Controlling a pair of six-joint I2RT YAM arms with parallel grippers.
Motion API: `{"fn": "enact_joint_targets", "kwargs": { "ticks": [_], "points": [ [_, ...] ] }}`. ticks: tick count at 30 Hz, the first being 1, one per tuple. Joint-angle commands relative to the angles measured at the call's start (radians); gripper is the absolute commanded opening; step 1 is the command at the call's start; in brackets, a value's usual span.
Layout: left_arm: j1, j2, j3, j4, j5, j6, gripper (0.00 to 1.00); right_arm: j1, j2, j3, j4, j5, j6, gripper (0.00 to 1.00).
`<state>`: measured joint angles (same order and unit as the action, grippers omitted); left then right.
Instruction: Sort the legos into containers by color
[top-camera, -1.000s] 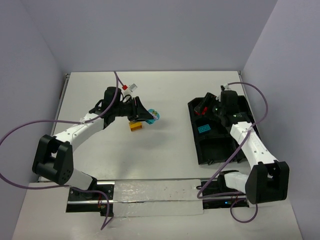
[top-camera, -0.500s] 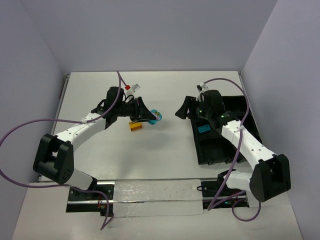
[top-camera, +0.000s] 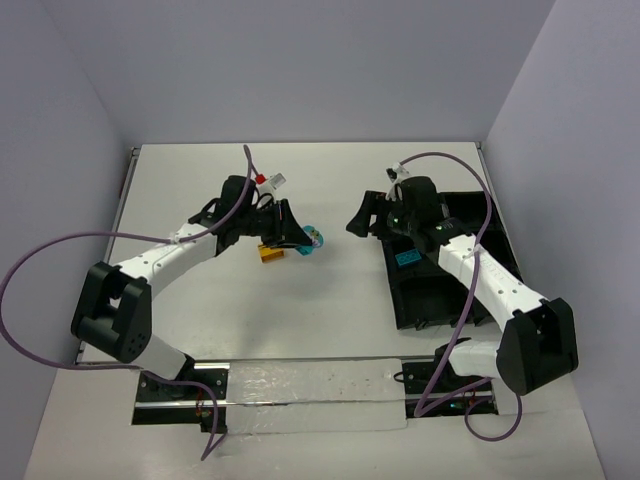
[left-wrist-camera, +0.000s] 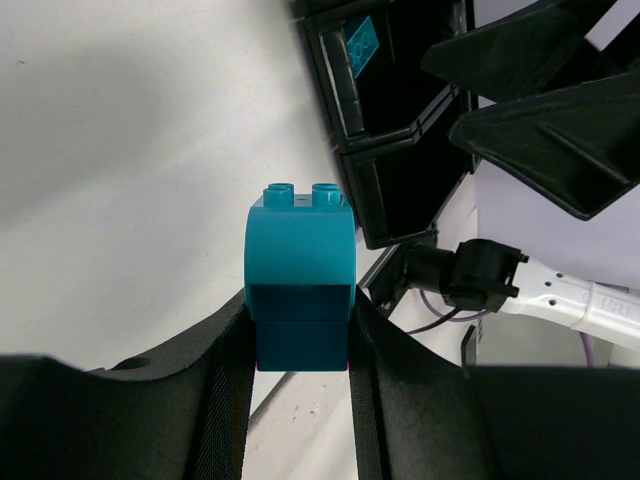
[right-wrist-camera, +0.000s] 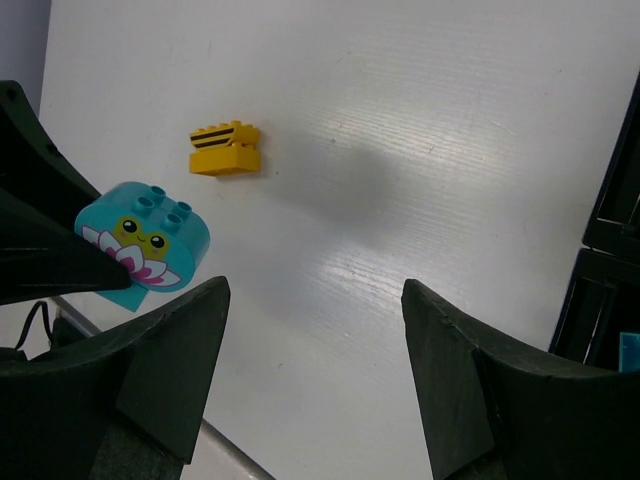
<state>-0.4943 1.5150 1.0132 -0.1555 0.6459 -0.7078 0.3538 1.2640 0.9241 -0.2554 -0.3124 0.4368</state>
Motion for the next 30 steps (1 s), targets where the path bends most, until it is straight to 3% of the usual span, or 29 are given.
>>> {"fn": "enact_joint_targets", "kwargs": {
  "ticks": [1,13,16,18,23,30],
  "points": [
    [-0.007,0.040,0.081,-0.026,-0.006,0.062,0.00,0.007,-0.007,0.039,0.018,0.045,-0.023,0.77],
    [-0.012,0.193,0.204,-0.090,0.041,0.160,0.00,0.007,0.007,-0.034,0.102,0.038,-0.060,0.76],
    [-0.012,0.222,0.247,-0.099,0.062,0.177,0.00,0.007,0.030,-0.029,0.120,-0.023,-0.075,0.72],
    [-0.012,0.239,0.274,-0.122,0.078,0.191,0.00,0.007,0.032,-0.037,0.156,-0.079,-0.093,0.64],
    [-0.012,0.239,0.292,-0.156,0.109,0.228,0.00,0.013,-0.082,-0.176,0.405,-0.157,-0.133,0.63],
    [-0.012,0.196,0.269,-0.186,0.174,0.274,0.00,0.014,-0.046,-0.157,0.360,-0.338,-0.189,0.63]
  ]
}}
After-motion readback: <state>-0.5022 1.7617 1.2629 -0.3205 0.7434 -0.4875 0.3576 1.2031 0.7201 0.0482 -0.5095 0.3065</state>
